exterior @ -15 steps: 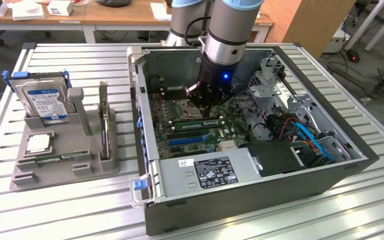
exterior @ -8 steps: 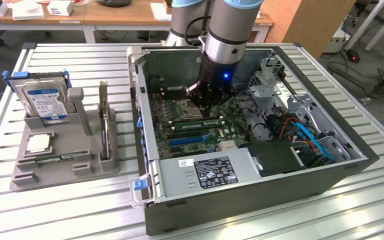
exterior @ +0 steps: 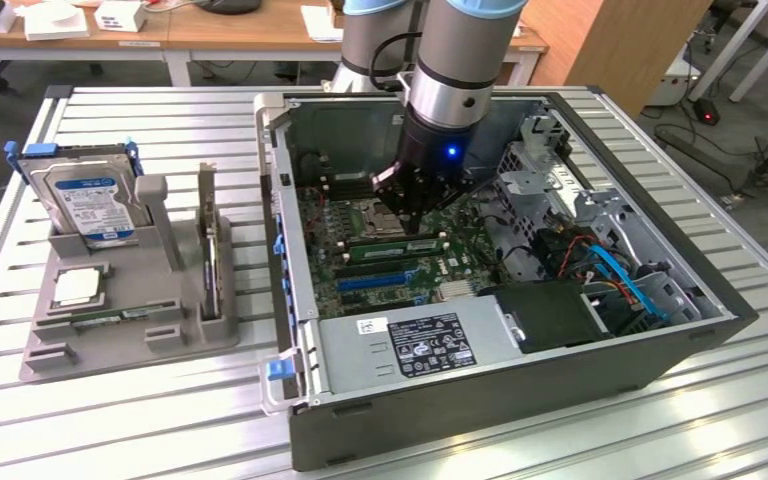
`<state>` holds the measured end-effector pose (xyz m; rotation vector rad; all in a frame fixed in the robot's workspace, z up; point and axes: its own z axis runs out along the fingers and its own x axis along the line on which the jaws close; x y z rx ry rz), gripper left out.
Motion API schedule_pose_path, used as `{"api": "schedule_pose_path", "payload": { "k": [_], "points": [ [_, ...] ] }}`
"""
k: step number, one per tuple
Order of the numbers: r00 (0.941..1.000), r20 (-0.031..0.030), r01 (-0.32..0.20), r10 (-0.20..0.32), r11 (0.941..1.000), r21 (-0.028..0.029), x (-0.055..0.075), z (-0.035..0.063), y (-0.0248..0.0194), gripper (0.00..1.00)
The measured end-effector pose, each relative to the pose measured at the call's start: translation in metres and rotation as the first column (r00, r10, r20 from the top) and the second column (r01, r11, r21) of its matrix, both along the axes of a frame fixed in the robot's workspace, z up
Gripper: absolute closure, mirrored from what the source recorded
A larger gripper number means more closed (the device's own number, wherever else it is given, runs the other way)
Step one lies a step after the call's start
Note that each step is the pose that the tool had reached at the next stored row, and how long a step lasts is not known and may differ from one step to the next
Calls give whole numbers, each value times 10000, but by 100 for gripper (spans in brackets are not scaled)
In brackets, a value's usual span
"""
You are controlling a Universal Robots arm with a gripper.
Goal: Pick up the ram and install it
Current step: 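Press down the ram until it locks into place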
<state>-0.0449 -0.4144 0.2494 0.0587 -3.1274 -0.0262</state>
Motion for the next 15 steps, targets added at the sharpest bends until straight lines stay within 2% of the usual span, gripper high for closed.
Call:
{"api": "schedule_pose_path", "payload": {
  "k": [15],
  "points": [
    [10000,-2,1,-1,10000,-2,0,22,0,91]
  ]
}}
